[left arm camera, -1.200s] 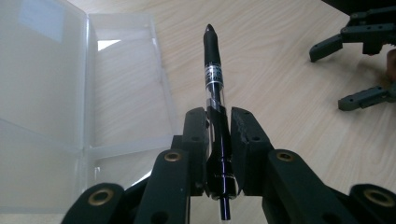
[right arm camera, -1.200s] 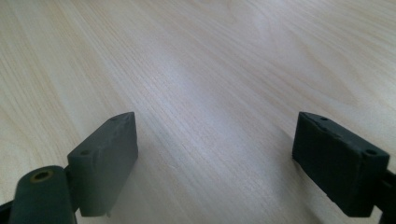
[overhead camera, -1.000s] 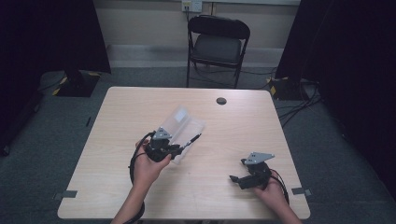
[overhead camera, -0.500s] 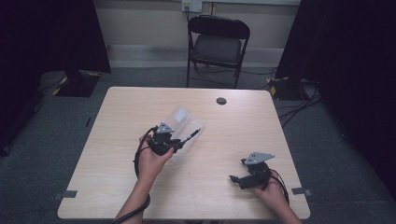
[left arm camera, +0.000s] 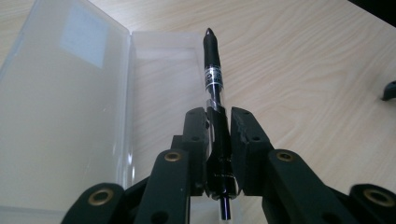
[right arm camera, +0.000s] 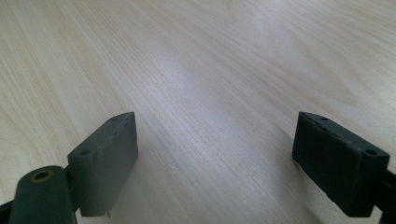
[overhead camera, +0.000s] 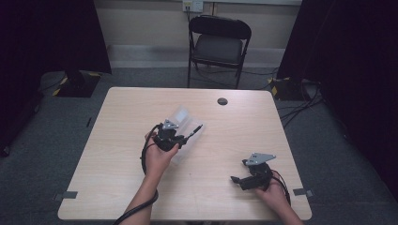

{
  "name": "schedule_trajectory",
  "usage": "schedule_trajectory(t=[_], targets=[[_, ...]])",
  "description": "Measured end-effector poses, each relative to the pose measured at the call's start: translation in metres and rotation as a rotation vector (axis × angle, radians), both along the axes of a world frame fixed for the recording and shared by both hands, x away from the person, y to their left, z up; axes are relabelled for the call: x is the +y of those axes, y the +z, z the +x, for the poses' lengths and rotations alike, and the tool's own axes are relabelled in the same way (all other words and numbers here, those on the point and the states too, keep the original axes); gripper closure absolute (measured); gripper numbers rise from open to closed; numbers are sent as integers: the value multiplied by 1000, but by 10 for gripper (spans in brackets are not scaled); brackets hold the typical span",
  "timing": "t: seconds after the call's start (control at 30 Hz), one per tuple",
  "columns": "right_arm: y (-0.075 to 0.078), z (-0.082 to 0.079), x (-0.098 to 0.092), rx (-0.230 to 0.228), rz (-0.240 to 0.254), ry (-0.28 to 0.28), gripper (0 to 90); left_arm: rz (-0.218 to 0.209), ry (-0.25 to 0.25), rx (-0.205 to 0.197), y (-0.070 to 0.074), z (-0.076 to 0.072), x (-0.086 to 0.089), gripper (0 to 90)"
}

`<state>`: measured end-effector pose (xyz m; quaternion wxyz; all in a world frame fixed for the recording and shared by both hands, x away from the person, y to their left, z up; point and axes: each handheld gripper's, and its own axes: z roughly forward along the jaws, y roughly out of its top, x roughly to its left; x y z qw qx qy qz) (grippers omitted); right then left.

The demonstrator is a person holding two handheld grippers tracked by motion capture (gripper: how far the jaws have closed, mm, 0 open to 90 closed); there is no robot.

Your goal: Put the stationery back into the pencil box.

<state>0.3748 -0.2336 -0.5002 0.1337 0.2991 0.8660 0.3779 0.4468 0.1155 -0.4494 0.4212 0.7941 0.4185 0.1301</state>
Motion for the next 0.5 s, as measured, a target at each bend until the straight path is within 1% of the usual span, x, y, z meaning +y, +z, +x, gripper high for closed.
schedule_trajectory(t=[0.03,0.07,0.1,0.17,0.2,0.23,0.27,0.4,0.43,0.5], targets=[[0,0,0,0,0,0,134,-6,11,0,-1,1,0,770],[0,0,0,0,0,0,135,-7,10,-4,-2,2,0,770],[0,0,0,0,0,0,135,2,11,-2,-2,3,0,770],[0,0,0,0,0,0,134,-2,19,-5,-4,5,0,770],[0,0,0,0,0,0,134,6,27,0,-4,5,0,770],[0,0,0,0,0,0,134,-3,36,-5,-5,6,-1,770],[0,0,0,0,0,0,134,3,30,1,-6,8,-1,770],[0,0,0,0,0,0,134,-1,45,0,-9,10,-3,770],[0,0,0,0,0,0,135,12,46,-2,-9,11,-3,770],[0,0,0,0,0,0,134,6,50,-5,-10,12,-4,770]])
